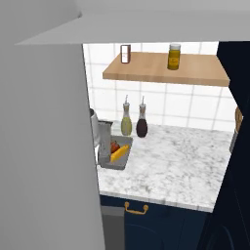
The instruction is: Take the meat container that has the steak and place it on the second highest rack of the freezer. Then take the vegetable container that has the corn and bell pepper and place it on the highest rack of the freezer.
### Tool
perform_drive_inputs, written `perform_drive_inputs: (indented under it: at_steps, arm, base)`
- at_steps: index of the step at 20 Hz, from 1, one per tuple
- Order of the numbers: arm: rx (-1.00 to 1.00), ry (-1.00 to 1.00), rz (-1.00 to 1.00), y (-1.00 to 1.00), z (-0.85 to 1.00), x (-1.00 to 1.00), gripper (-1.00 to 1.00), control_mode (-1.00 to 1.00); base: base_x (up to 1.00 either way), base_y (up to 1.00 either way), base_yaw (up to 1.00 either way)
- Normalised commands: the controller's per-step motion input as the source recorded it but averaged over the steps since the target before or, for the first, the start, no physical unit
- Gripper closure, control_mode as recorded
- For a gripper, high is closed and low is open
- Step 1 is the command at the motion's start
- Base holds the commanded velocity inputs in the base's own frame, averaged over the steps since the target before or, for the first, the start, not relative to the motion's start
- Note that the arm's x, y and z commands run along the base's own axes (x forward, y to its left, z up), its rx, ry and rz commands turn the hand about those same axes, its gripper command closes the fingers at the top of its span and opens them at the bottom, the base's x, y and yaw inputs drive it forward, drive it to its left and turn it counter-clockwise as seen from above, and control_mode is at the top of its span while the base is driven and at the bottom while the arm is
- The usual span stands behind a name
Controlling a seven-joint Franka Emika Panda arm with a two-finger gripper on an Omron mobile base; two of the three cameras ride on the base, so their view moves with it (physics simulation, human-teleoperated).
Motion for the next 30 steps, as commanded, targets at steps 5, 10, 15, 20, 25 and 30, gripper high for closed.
perform_drive_inputs:
  at_steps: [5, 10, 15, 20, 25, 30]
  arm:
    - [-0.03, -0.06, 0.02, 0.56, -0.12, -0.56, 1.0, 1.0]
    - [0.0, 0.0, 0.0, 0.0, 0.0, 0.0, 1.0, 1.0]
    - [0.0, 0.0, 0.0, 0.0, 0.0, 0.0, 1.0, 1.0]
    - [0.0, 0.0, 0.0, 0.0, 0.0, 0.0, 1.0, 1.0]
    - [0.0, 0.0, 0.0, 0.0, 0.0, 0.0, 1.0, 1.0]
    - [0.0, 0.0, 0.0, 0.0, 0.0, 0.0, 1.0, 1.0]
  base:
    - [-0.4, 0.23, -0.03]
    - [-0.81, 0.75, -0.58]
    - [-0.32, 0.51, -0.86]
    - [-0.47, 0.38, -0.92]
    - [-0.5, 0.25, -0.95]
    - [-0.38, -0.09, -0.88]
